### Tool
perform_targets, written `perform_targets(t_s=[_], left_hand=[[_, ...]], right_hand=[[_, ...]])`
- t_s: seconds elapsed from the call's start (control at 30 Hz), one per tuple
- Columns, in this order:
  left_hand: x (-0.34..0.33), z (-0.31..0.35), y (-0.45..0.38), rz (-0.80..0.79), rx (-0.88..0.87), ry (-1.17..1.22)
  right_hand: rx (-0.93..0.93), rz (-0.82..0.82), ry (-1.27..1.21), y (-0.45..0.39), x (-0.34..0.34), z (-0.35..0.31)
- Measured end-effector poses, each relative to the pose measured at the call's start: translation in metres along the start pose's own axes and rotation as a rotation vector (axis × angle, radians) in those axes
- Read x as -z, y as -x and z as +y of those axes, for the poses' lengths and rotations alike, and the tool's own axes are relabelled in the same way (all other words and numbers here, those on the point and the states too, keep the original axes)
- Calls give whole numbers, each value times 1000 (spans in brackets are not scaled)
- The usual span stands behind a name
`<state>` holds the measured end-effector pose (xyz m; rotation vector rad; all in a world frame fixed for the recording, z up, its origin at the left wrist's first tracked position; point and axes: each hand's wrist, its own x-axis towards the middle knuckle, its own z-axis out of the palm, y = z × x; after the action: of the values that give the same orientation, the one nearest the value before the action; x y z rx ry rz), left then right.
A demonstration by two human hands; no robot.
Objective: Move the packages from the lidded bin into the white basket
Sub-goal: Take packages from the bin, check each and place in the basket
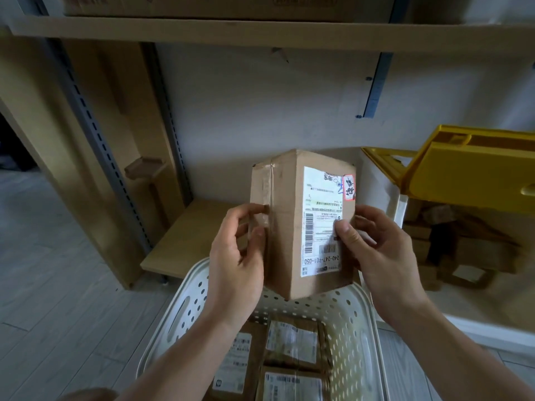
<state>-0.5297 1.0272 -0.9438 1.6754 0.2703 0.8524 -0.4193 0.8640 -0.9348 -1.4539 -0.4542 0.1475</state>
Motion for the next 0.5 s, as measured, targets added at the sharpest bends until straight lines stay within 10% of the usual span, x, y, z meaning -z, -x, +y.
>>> perform_targets(t_s=[0.5], left_hand=[[-4,-2,-1,-102,98,160]], right_hand=[[114,49,90,2,-2,-7]])
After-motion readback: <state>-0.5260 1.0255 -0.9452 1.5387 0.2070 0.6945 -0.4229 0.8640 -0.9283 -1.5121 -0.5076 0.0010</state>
